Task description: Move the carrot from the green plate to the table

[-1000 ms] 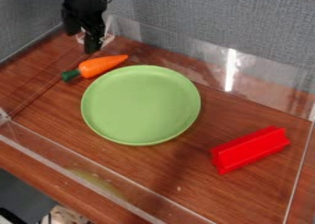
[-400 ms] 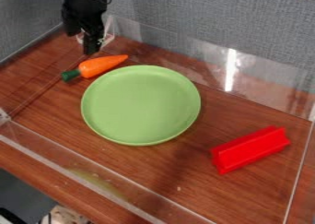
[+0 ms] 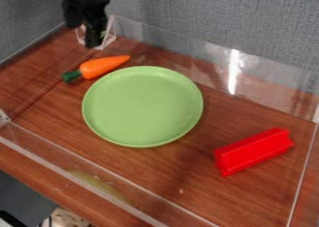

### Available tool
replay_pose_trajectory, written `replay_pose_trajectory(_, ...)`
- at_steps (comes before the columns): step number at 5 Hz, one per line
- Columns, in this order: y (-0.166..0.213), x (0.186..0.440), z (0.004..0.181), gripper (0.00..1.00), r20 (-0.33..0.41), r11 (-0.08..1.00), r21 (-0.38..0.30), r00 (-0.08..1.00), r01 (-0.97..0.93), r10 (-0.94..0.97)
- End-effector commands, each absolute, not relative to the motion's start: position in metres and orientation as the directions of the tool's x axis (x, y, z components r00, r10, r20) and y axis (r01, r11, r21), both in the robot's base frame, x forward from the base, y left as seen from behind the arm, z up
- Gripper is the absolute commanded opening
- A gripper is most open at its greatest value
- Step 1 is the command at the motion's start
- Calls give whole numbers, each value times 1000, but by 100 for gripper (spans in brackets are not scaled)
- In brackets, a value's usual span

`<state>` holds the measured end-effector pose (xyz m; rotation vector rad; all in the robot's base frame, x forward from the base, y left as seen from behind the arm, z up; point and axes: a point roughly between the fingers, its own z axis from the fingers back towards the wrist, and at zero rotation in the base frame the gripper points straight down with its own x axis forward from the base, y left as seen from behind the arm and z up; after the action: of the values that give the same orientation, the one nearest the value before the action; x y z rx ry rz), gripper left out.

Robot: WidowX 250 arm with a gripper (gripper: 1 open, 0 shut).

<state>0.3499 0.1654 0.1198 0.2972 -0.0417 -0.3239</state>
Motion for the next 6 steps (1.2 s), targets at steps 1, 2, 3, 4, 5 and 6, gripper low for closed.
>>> replay_pose_trajectory(1,161,352,163,100,47,905,342,957,254,-286)
replay_pose_trajectory(2,168,359,157,0,36,914,323,961,247,-273)
replay_pose_trajectory(3,172,359,144,100,17,923,297,965,246,-262)
replay_pose_trajectory(4,173,354,137,100,-6,930,276,968,242,-250)
replay_pose_trajectory(5,174,352,134,0,-20,935,265,970,238,-241)
replay_pose_trajectory(6,173,349,136,0,-35,940,259,974,224,-222)
